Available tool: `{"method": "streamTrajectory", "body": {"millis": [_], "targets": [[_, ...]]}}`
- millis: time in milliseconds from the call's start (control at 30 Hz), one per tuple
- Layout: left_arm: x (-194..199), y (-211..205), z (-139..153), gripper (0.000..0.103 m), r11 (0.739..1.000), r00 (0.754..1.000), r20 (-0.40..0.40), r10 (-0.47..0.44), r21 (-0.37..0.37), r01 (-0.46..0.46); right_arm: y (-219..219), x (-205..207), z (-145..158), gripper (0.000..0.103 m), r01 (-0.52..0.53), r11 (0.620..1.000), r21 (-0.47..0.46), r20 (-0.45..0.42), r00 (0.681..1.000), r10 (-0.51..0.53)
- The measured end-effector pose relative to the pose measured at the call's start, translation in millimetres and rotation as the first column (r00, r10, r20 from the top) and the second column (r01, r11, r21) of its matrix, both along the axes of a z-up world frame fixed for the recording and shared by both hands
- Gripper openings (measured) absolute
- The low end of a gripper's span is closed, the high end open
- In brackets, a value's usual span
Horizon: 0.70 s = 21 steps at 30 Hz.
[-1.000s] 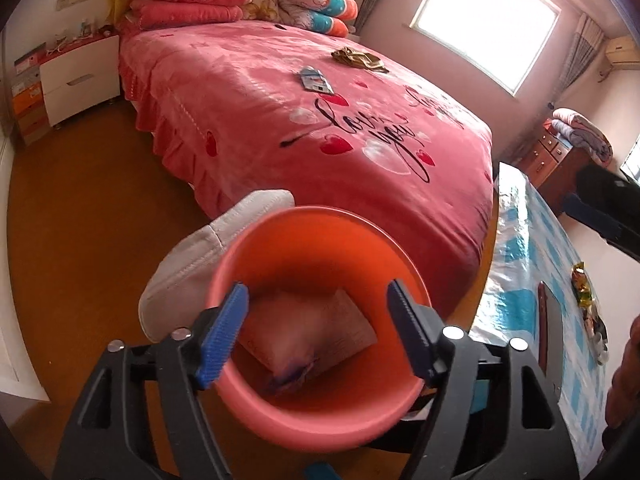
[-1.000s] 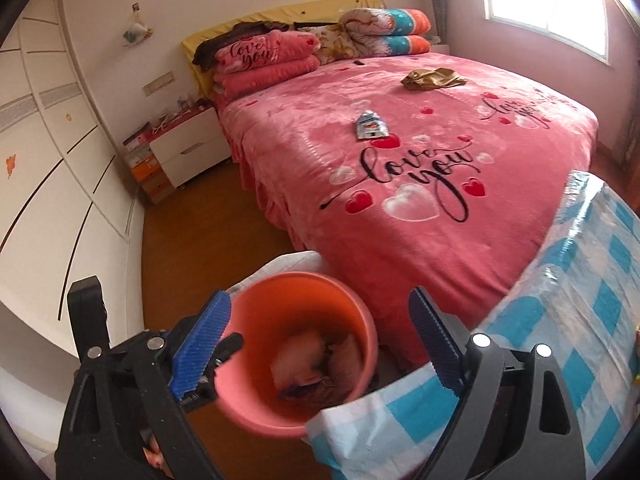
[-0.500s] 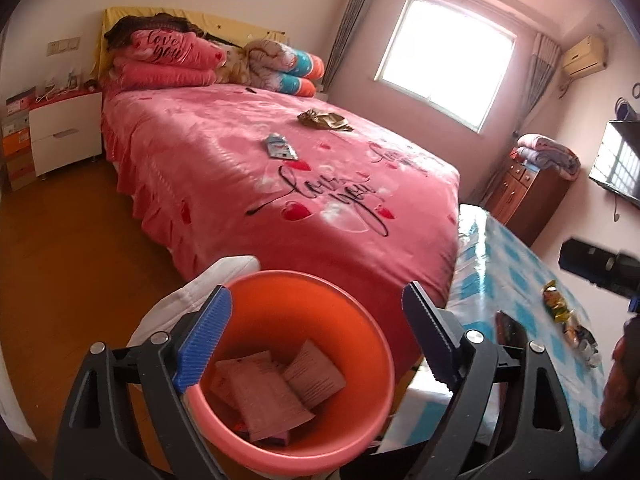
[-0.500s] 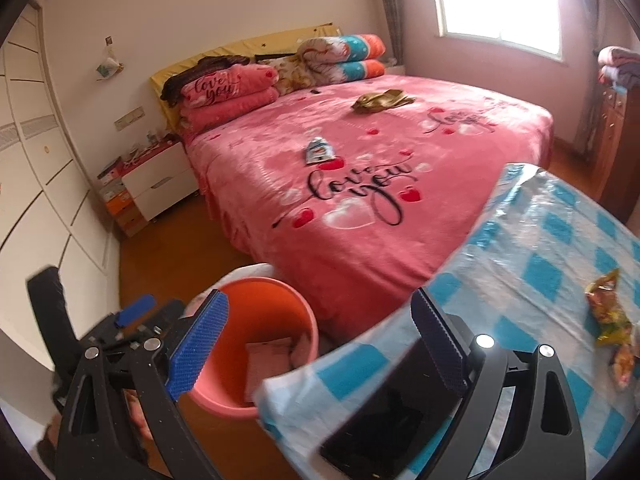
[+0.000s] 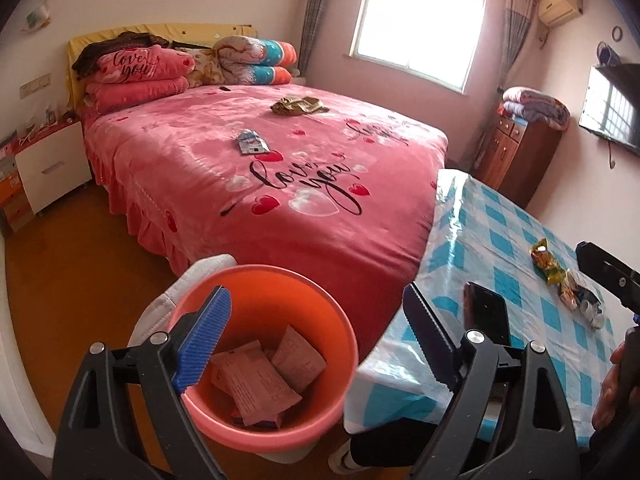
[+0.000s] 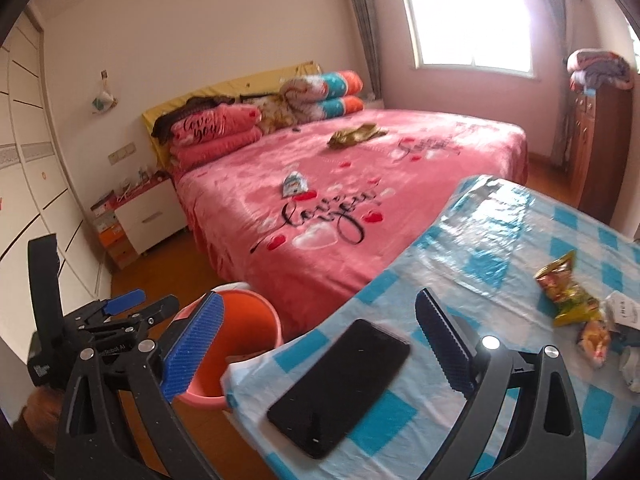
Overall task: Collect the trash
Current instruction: 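Move both open tools back over the table toward the remaining trash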
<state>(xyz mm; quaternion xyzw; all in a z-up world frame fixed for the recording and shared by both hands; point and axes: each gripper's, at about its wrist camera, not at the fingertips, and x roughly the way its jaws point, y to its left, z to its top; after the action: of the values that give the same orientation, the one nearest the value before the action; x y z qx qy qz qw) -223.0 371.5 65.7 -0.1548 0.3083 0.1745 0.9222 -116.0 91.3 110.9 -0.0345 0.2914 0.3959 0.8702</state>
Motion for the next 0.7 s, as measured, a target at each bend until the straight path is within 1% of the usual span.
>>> {"method": "streamTrajectory", "body": {"millis": [100, 167, 333, 433, 533, 700], "targets": [[4, -12, 5, 0.088, 1.000, 1.000, -0.003, -0.027, 0.011, 0.027, -17, -6, 1, 0.097, 0.013, 1.000, 0.019, 0.048, 0.999, -0.014], [6, -24, 11, 0.088, 0.998, 0.999, 0.003, -0.052, 0.032, 0.052, -27, -10, 1, 0.098, 0.023, 0.999, 0.025, 0.077, 0.997, -0.025], [14, -52, 21, 0.088, 0.991, 0.994, -0.013, -0.110, 0.072, 0.111, -47, -18, -5, 0.098, 0.056, 0.998, 0.015, 0.147, 0.987, -0.058], [17, -67, 26, 0.088, 0.986, 0.991, -0.010, -0.136, 0.092, 0.136, -57, -19, -8, 0.098, 0.072, 0.997, 0.018, 0.169, 0.983, -0.074], [20, -80, 29, 0.088, 0.983, 0.988, -0.020, -0.155, 0.101, 0.156, -71, -15, -12, 0.098, 0.085, 0.996, 0.032, 0.161, 0.983, -0.089], [27, -102, 28, 0.088, 0.976, 0.981, -0.049, -0.186, 0.102, 0.191, -99, -7, -17, 0.098, 0.107, 0.988, 0.111, 0.100, 0.988, -0.118]]}}
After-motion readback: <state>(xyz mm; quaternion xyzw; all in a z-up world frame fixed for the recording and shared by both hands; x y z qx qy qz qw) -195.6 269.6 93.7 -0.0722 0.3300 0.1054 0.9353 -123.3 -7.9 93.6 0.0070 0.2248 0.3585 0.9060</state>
